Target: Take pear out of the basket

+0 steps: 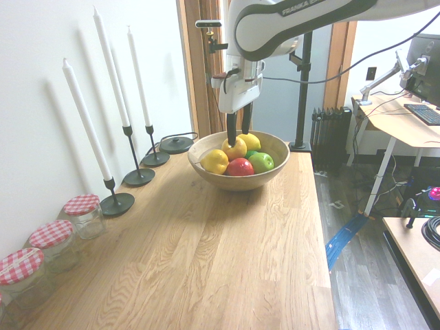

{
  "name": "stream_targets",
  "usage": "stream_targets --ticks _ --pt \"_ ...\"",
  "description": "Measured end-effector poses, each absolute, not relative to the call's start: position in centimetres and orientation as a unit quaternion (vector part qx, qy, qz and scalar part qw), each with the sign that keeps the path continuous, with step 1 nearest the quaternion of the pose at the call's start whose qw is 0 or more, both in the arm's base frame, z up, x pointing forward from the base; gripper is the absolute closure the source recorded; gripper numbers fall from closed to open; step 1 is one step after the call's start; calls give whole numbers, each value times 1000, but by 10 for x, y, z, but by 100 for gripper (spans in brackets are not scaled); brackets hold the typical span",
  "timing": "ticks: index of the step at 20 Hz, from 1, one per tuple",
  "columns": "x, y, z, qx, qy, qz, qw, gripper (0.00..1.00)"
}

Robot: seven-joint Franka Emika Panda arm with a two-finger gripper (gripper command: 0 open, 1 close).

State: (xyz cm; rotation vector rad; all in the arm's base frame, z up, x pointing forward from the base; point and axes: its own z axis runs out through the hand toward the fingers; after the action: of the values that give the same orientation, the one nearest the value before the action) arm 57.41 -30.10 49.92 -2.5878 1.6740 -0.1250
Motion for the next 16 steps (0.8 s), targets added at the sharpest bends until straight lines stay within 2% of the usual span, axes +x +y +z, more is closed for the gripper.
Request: stream_targets --ticks 16 --pt "598 -354 443 -823 567 6 29 0"
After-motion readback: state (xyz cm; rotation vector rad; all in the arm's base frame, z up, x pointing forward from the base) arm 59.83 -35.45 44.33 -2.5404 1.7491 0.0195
